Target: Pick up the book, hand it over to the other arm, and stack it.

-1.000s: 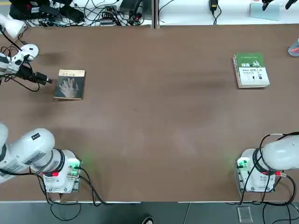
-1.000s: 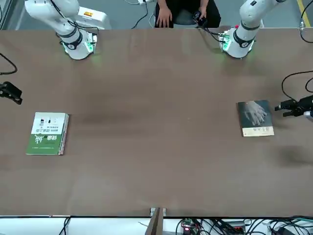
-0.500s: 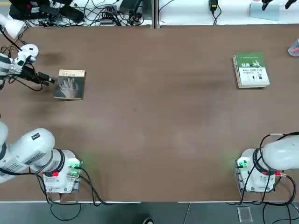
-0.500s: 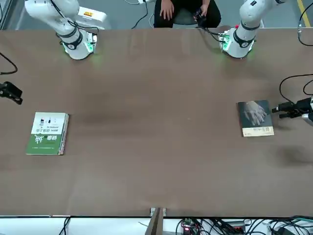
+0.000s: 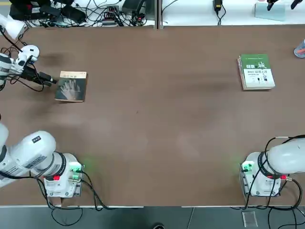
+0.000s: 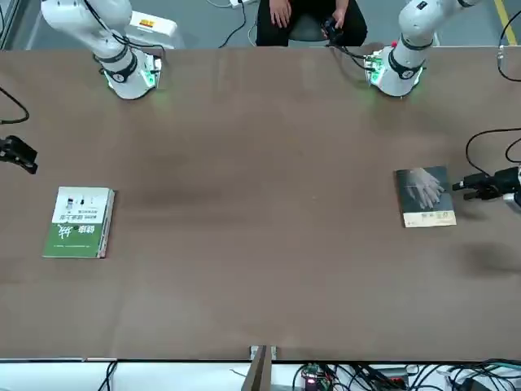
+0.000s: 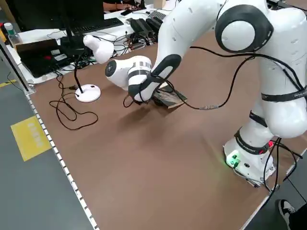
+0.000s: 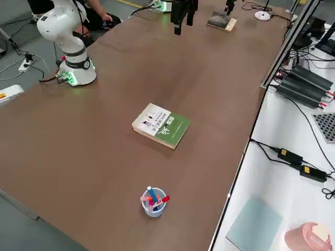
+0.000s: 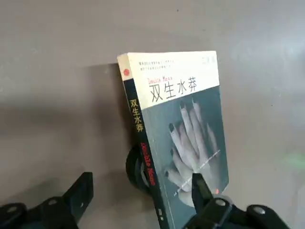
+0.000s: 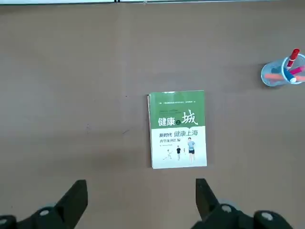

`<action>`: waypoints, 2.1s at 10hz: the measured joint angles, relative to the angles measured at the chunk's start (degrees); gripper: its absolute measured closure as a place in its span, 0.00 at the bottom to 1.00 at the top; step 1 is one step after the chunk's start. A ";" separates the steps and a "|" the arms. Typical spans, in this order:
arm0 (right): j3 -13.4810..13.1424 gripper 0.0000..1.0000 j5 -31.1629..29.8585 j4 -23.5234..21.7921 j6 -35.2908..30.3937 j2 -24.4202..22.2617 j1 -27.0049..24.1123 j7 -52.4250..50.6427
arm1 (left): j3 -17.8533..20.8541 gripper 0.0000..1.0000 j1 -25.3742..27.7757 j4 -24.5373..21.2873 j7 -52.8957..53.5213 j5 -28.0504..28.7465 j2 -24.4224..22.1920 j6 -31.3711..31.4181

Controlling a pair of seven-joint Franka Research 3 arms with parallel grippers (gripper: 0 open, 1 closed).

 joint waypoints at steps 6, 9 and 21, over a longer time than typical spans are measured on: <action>-0.01 0.00 0.00 0.01 0.00 0.00 -0.07 0.00 | -1.52 0.10 -0.03 0.39 0.16 -2.31 0.98 -0.24; -0.01 0.00 0.00 0.01 -0.02 0.00 -0.08 0.00 | -1.99 0.10 -0.11 1.01 0.18 -2.63 1.31 -0.24; -0.06 0.00 0.00 0.01 -0.83 0.00 -0.72 0.02 | -3.09 0.10 -0.14 3.31 0.18 -2.79 3.24 -0.29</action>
